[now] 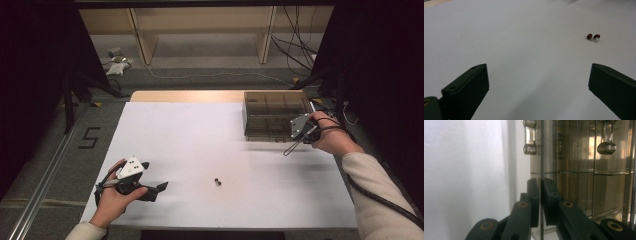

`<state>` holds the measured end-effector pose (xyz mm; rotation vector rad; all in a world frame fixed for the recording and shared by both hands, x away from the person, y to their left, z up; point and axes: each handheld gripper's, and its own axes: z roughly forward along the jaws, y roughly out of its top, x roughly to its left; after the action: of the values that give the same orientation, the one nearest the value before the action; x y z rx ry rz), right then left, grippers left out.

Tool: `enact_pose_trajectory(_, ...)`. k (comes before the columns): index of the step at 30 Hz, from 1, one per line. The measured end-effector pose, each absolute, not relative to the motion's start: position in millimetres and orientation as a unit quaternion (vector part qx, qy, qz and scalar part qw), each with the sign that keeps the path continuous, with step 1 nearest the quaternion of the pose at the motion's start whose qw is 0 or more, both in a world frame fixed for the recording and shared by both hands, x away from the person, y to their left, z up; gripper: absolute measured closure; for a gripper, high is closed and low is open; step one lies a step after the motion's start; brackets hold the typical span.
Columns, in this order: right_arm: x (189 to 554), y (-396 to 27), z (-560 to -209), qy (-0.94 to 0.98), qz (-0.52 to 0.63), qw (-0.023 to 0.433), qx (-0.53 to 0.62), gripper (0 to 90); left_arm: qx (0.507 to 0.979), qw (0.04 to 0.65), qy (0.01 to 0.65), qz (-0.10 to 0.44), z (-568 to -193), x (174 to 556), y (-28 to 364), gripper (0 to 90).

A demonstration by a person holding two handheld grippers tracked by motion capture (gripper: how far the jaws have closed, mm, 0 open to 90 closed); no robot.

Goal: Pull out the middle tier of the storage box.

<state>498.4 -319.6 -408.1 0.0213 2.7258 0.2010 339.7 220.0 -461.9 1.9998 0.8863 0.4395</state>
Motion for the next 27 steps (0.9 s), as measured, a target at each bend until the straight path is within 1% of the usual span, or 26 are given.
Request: enact_pose_trajectory(27, 490.8, -321.6, -408.0, 0.977, 0.069, 0.204, -0.005, 85.4, 0.804, 0.440, 0.358, 0.177, -462.3, 339.7, 219.6, 2.8)
